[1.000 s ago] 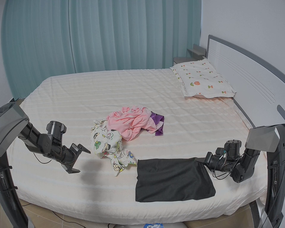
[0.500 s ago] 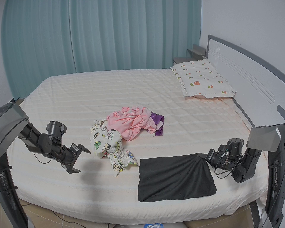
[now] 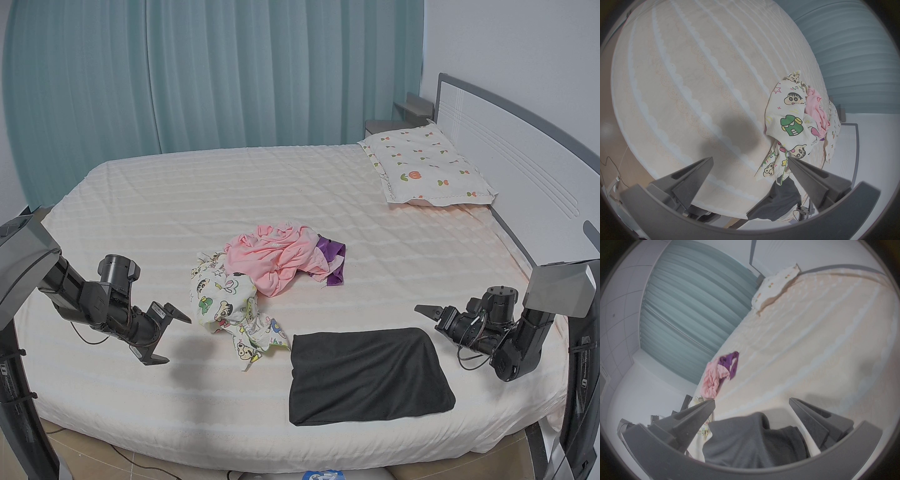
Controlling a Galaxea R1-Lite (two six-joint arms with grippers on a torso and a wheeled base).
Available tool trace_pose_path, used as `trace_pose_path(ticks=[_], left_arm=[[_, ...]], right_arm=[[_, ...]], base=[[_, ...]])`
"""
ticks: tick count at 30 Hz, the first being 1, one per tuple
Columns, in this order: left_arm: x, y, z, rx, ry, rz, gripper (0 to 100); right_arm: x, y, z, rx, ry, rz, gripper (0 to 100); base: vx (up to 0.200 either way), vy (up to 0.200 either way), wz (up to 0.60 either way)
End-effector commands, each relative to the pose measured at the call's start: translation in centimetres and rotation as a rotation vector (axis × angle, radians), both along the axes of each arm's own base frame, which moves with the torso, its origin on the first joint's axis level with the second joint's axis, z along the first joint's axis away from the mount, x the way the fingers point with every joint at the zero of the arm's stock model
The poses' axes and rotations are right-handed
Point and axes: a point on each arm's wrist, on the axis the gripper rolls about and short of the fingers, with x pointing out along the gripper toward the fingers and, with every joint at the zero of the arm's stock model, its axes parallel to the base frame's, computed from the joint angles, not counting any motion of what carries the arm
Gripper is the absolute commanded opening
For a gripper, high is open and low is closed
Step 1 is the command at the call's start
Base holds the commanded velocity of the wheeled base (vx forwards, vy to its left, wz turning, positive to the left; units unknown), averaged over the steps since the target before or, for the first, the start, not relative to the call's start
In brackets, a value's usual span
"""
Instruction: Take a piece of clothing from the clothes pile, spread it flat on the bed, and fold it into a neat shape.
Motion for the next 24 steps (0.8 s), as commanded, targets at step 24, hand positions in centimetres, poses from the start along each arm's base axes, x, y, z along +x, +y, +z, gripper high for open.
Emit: trace_pose_path(ticks=[24], left_arm=[[0.0,0.0,-0.1,0.001,0.001,0.001,100]], right_arm=[[-1.5,4.5,-5.8,-0.009,0.089,0.059,100]], base=[[0.000,0.000,0.00]])
